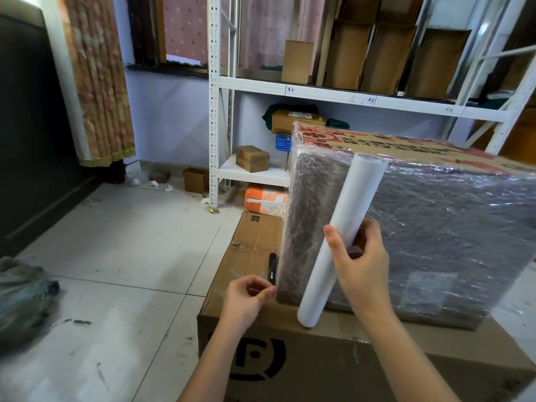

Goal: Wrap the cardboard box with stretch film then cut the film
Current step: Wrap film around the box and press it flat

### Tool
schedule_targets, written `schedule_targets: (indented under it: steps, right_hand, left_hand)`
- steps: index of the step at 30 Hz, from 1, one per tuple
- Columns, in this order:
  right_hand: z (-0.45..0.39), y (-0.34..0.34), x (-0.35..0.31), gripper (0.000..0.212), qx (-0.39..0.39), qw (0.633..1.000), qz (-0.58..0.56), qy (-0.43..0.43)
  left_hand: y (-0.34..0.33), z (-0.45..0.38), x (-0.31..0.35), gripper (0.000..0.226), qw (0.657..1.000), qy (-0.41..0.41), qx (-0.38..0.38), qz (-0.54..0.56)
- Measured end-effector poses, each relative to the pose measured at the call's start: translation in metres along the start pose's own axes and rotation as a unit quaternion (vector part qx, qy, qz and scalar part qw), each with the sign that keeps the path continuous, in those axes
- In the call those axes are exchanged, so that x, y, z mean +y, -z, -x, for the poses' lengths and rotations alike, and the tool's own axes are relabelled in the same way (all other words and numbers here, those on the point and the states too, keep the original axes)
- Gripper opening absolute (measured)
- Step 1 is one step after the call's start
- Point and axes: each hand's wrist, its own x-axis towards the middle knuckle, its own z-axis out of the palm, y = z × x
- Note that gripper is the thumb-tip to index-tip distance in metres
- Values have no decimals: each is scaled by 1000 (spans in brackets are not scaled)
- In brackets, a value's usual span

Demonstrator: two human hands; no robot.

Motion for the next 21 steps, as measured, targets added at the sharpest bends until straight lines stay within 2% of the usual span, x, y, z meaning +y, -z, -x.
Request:
schedule_targets:
  steps: [2,7,16,21]
  right_hand:
    - [0,-1,0,28,11,1000,7,9]
    - [0,-1,1,26,27,999,32,23]
    - [-2,-5,4,39,52,997,60,23]
    - [-3,-5,5,41,49,997,63,22]
  left_hand:
    - [-1,-4,1,8,1000,-3,7,7]
    - [-4,-10,-3,8,1000,-6,23,12]
    - [-11,-13,-4,7,999,-34,17,-4]
    - [-10,-15,-3,9,999,-23,13,-19]
